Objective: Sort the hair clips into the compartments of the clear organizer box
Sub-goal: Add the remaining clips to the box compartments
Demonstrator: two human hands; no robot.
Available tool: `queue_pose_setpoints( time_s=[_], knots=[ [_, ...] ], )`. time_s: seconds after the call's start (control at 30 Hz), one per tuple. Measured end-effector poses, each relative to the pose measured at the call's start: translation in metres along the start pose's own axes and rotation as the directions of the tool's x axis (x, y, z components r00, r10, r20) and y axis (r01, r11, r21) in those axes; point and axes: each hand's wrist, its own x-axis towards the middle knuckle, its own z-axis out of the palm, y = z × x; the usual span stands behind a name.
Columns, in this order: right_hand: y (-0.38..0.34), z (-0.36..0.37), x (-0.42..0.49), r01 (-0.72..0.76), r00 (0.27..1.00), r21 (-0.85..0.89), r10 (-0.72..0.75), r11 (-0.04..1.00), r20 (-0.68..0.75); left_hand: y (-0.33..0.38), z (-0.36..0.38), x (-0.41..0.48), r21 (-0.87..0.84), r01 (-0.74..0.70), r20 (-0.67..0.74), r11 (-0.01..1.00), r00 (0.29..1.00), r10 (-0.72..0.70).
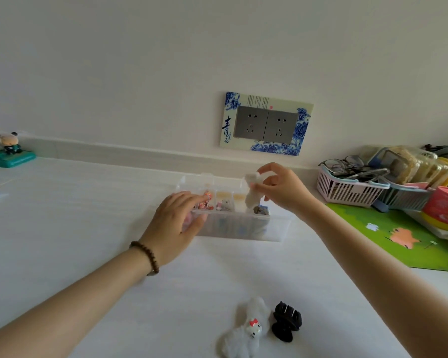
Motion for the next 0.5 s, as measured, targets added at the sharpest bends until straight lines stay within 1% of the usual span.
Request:
queue_pose_setpoints(
  time_s=[0.07,0.17,0.27,0.37,0.5],
  knots=[
    [0.0008,0.0056,0.0088,-0.028,0.999,-0.042,0.030,0.999,0.037,-0.0055,0.0037,-0.0042,0.057,-0.016,0.020,0.998,1.000,0.015],
    [0.0048,0.0117,0.0147,-0.048,0.996,-0.068,0.053,0.997,0.074,-0.0071,0.0040,-0.0042,0.046,-0.018,-0.016,0.999,1.000,0.018],
    [0.0059,0.0120,0.0145,-0.048,0.994,-0.082,0.056,0.995,0.099,-0.0046,0.0052,-0.0035,0.054,-0.016,-0.012,0.998,1.000,0.017],
    [0.0047,0.0110,0.0124,0.012,0.994,-0.130,0.003,0.991,0.110,-0.0036,0.0050,-0.0046,0.053,-0.008,0.000,0.999,1.000,0.008],
    [0.0024,0.0116,0.0079,0.134,0.988,-0.230,-0.112,0.964,0.108,-0.0041,0.0038,-0.0055,0.044,-0.004,0.002,0.999,1.000,0.003]
  ],
)
